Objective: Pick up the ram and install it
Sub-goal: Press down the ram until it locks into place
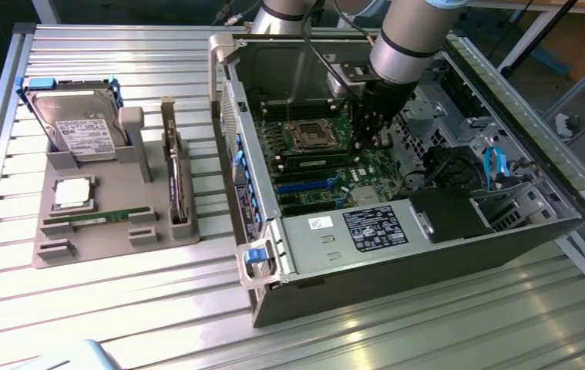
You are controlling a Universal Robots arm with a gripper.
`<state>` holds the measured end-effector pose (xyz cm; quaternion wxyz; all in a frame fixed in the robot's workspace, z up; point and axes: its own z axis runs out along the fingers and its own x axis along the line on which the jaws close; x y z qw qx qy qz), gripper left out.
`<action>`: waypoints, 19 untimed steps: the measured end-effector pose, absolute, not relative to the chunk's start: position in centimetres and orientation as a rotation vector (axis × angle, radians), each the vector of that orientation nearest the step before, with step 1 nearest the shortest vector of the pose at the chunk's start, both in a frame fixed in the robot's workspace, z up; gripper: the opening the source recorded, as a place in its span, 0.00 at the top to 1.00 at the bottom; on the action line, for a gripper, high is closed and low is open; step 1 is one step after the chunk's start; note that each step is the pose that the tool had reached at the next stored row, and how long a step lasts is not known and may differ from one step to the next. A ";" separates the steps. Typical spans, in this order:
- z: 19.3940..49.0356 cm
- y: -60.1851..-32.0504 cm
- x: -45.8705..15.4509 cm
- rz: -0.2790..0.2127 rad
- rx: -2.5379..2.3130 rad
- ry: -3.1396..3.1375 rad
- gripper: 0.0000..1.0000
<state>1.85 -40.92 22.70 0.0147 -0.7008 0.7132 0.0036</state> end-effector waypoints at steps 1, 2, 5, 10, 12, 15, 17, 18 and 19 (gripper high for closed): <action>22.7 -40.9 1.8 0.011 -2.181 2.220 0.90; 23.0 -40.9 1.8 0.012 -2.179 2.218 0.90; 24.9 -40.9 1.8 0.009 -2.180 2.218 0.90; 25.2 -40.9 0.4 0.008 -2.183 2.215 0.90; 25.2 -40.9 -0.5 0.008 -2.183 2.215 0.90; 25.2 -40.9 -1.9 0.008 -2.183 2.215 0.90; 25.1 -40.9 -2.8 0.008 -2.183 2.215 0.90; 25.1 -40.9 -3.2 0.008 -2.183 2.215 0.90; 25.0 -40.9 -3.7 0.008 -2.183 2.215 0.90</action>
